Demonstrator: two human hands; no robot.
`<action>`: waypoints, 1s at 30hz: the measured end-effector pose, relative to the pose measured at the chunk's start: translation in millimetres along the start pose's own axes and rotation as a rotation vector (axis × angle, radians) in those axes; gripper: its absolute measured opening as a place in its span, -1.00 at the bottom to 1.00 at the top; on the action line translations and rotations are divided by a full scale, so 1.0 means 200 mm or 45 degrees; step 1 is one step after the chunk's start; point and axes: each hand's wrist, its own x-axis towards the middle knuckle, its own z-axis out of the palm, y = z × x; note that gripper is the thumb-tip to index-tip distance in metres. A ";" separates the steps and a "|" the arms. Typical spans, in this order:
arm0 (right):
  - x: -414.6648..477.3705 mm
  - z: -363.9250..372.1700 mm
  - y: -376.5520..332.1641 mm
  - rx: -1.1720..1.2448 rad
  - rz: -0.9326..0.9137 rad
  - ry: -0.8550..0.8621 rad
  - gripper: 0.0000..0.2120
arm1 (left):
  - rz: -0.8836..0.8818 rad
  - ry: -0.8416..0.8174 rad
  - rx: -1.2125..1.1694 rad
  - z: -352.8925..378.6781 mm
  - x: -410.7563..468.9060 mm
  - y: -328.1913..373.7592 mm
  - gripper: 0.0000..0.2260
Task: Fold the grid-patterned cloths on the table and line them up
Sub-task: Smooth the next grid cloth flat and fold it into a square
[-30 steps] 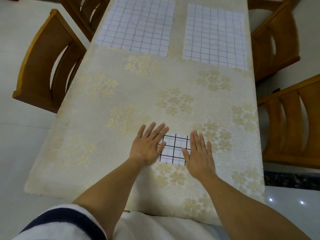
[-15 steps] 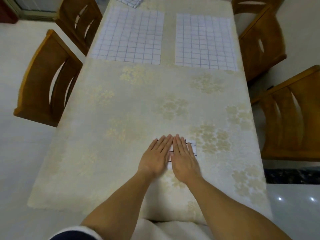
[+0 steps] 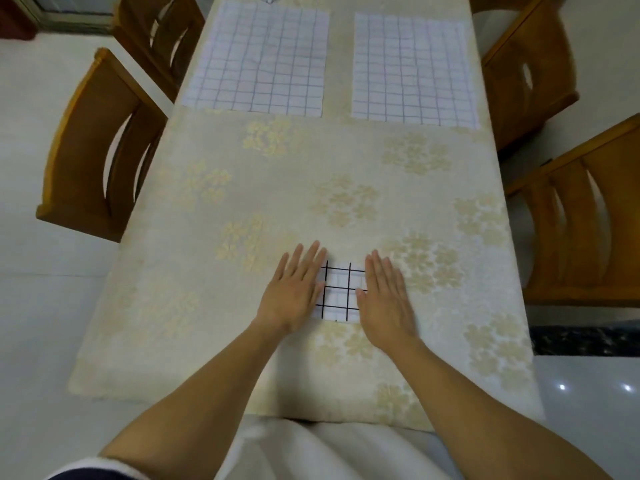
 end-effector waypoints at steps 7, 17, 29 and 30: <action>0.04 0.06 -0.05 -0.044 -0.079 -0.158 -0.41 | 0.053 -0.198 0.102 0.10 0.06 0.14 -0.46; -0.01 0.01 0.25 -0.015 0.001 -0.261 -0.31 | -0.102 -0.266 -0.005 0.01 -0.04 -0.09 -0.44; 0.31 -0.26 0.17 0.296 0.062 -0.371 -0.73 | -0.183 -0.222 -0.096 -0.19 0.28 0.03 -0.56; 0.29 -0.27 0.17 0.463 0.117 -0.350 -0.81 | -0.182 -0.206 -0.130 -0.19 0.26 0.03 -0.63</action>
